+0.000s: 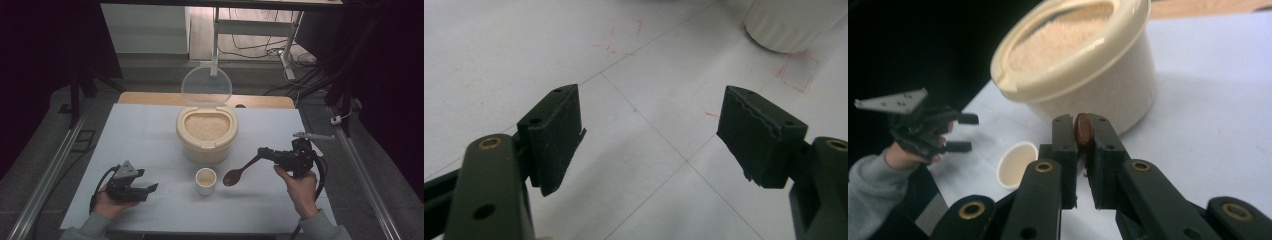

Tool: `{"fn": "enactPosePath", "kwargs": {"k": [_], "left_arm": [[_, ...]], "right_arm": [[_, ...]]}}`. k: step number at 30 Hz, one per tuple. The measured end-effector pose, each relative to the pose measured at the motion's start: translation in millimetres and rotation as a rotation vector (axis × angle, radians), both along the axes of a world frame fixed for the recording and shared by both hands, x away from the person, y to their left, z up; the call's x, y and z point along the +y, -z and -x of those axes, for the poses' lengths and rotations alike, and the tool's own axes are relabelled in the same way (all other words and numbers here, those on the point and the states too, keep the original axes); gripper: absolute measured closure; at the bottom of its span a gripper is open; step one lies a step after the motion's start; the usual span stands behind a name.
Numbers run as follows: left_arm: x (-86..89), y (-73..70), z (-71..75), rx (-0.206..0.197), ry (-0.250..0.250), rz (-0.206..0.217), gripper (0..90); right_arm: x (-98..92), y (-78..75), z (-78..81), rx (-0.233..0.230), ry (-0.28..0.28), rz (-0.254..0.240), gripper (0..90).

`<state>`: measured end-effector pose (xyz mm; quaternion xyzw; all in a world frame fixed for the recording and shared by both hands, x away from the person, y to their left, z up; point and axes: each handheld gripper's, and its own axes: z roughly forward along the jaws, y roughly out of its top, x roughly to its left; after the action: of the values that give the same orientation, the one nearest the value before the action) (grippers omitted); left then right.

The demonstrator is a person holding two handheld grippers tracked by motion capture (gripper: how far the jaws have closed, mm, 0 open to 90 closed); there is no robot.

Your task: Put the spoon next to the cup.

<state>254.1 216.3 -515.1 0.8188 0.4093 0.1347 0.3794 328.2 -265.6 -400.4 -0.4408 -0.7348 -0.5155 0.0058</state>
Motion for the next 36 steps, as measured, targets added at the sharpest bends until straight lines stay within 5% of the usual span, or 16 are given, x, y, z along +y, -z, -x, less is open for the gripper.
{"fn": "enactPosePath", "kwargs": {"k": [24,36], "left_arm": [[-0.7,0.8,-0.1,0.003,0.003,-0.003,25.1],[-1.4,1.5,-0.4,0.005,0.005,-0.009,25.0]], "right_arm": [[25.6,36.4,-8.5,0.212,-0.233,0.099,83.2],[35.1,50.4,-24.7,0.224,-0.225,0.123,78.5]]}}
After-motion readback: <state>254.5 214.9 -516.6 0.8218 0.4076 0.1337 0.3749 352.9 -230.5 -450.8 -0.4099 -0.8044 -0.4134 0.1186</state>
